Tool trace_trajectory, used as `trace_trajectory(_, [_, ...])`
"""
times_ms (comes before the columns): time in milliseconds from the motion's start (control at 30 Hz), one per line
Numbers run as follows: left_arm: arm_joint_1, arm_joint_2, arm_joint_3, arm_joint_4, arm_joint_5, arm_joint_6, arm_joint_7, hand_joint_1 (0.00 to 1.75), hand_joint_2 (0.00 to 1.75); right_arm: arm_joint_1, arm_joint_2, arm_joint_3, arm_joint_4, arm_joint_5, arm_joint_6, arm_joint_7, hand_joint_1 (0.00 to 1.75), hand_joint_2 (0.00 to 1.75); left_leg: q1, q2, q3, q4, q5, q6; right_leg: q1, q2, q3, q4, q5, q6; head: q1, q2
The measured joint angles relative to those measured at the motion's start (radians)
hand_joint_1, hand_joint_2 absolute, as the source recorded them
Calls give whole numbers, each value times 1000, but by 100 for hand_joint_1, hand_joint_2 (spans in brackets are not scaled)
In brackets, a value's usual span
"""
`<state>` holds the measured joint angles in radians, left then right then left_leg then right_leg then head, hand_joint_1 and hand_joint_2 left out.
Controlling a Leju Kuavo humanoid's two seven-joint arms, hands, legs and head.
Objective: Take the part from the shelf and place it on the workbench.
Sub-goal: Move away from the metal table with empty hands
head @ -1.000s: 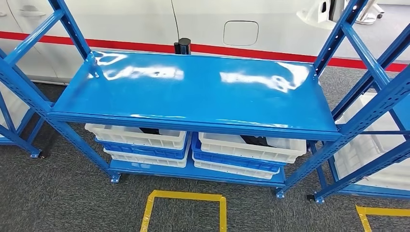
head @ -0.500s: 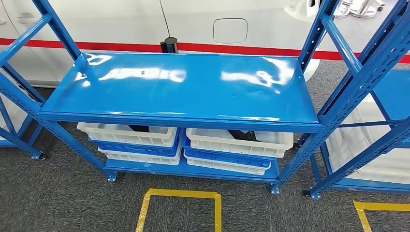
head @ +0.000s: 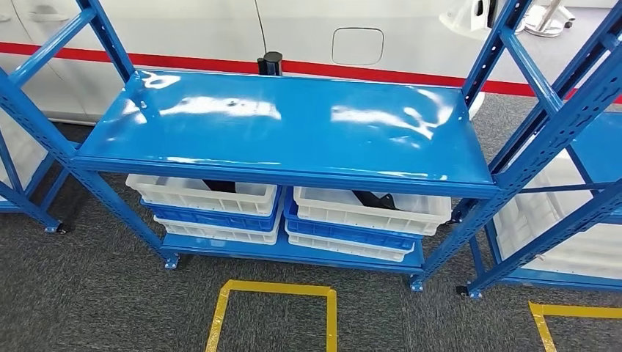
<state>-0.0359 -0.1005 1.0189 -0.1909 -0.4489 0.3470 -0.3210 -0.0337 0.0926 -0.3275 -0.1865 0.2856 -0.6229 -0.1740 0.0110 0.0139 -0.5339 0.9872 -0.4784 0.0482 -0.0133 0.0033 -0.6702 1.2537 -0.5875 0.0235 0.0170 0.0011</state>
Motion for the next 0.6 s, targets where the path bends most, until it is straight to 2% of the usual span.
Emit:
trace_trajectory(33, [0,0,0,0,1,0,0,0,0,1,0,1,0,0,0,0,0,0,-1,1,-5,0,4,-1,0,0,-5,28,-9,5,0,0])
trace_trajectory(67, [0,-1,0,0,1,0,0,0,0,1,-1,2,0,0,0,0,0,0,-1,1,-8,1,6,-3,-1,0,11,14,-2,13,1,0])
trace_trajectory(100, [0,-2,0,0,1,0,0,0,0,1,-1,2,0,0,0,0,0,0,-1,1,-10,1,9,-5,-2,-1,47,-40,17,22,1,0])
trace_trajectory(133, [0,-2,0,0,1,0,0,0,0,0,-2,2,0,0,0,0,0,0,-1,1,-11,2,11,-8,-4,-2,95,-118,39,29,2,0])
trace_trajectory(167, [0,-3,0,0,1,0,1,0,0,-1,-2,2,0,0,0,0,0,0,-3,1,-12,4,12,-12,-4,-3,136,-190,57,31,4,0])
trace_trajectory(200, [0,-3,0,0,1,0,0,0,0,-3,-2,3,0,0,0,0,0,0,-5,1,-12,6,13,-16,-3,-4,164,-242,69,28,4,0])
trace_trajectory(233, [0,-4,0,0,1,0,0,0,0,-4,-2,3,0,0,0,0,0,0,-6,1,-14,8,14,-21,-2,-4,175,-267,73,22,4,0])
trace_trajectory(333, [0,-3,0,0,1,0,0,0,0,-4,-2,3,0,0,0,0,0,0,-3,-1,-18,11,16,-37,-2,-3,171,-272,82,2,3,0])
trace_trajectory(367, [0,-3,0,0,1,0,0,0,0,-4,-2,3,0,0,0,0,0,0,-1,-3,-24,25,2,-43,-5,-3,170,-273,87,-5,2,0])
trace_trajectory(433, [0,-3,0,0,1,0,0,0,0,-5,-2,3,0,-1,0,0,0,0,3,-7,-61,112,-63,-52,-10,-4,165,-275,97,-19,-3,0])
trace_trajectory(500, [0,-3,0,0,1,0,0,0,0,-4,0,3,0,-1,0,0,0,0,4,-8,-111,239,-133,-59,-9,-5,156,-274,103,-23,-6,0])
trace_trajectory(533, [1,-3,0,0,2,0,0,0,0,-3,0,3,0,-1,0,0,0,0,4,-8,-123,276,-144,-61,-8,-5,152,-273,106,-23,-6,0])
trace_trajectory(567, [1,-3,0,0,2,0,0,0,0,-2,0,3,0,-1,0,0,0,0,6,-8,-118,280,-136,-62,-9,-5,149,-272,108,-21,-7,0])
trace_trajectory(600, [1,-3,0,0,2,0,0,0,0,-1,0,3,0,-1,0,0,0,0,9,-8,-92,241,-111,-62,-9,-5,147,-271,109,-19,-7,0])
